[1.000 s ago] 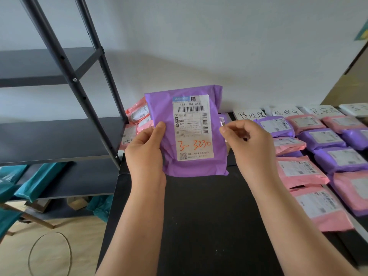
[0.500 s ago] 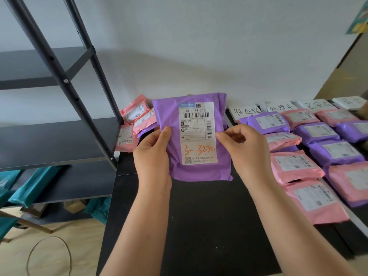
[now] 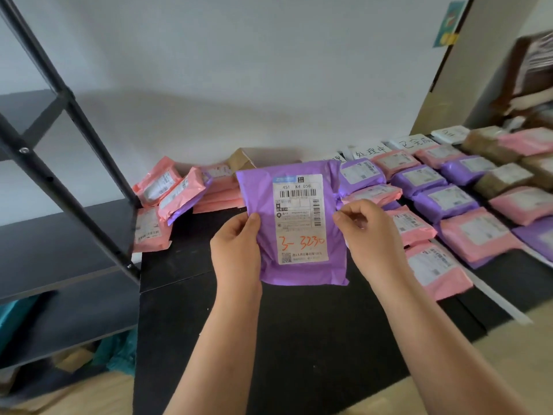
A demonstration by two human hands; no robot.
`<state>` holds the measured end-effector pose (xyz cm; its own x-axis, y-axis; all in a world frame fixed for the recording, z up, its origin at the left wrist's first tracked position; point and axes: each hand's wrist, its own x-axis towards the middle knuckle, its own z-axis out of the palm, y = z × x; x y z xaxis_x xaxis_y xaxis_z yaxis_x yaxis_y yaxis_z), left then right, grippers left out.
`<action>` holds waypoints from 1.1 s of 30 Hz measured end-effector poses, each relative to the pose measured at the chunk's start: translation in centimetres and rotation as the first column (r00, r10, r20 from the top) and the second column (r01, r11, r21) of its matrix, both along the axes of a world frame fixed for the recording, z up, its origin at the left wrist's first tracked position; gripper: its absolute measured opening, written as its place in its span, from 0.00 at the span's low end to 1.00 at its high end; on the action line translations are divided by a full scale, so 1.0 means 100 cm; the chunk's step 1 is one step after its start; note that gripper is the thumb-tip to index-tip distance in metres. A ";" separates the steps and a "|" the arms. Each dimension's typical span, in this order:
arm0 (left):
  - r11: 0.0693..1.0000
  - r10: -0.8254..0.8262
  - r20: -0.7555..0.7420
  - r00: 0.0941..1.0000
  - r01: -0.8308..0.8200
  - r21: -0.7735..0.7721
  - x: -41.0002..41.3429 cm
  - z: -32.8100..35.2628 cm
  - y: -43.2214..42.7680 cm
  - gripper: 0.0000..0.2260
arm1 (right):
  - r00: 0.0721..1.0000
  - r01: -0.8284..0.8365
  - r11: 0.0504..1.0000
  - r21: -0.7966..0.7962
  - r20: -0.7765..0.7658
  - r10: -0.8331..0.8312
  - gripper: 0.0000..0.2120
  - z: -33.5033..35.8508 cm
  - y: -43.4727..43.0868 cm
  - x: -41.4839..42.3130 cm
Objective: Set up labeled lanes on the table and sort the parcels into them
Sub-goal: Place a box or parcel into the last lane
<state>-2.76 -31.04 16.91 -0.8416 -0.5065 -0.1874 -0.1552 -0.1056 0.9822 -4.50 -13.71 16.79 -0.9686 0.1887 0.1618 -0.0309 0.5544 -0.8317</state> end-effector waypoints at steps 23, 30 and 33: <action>0.853 -0.499 0.091 0.862 0.507 -0.121 0.041 -0.016 0.232 0.05 | 0.919 0.383 0.919 -0.090 0.138 -0.369 0.04 -0.013 0.229 0.095; 0.704 -0.644 0.187 0.742 0.670 -0.235 0.066 -0.039 0.349 0.17 | 0.871 0.487 0.852 -0.194 0.179 -0.457 0.03 -0.035 0.348 0.128; 0.680 -0.657 0.235 0.717 0.697 -0.226 0.076 -0.056 0.383 0.16 | 0.855 0.515 0.832 -0.207 0.202 -0.479 0.03 -0.046 0.387 0.137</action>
<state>4.81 7.22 11.36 -0.9544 0.1470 -0.2600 -0.1957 0.3499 0.9161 9.20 24.99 12.21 -0.7418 0.6660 -0.0794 0.3159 0.2425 -0.9173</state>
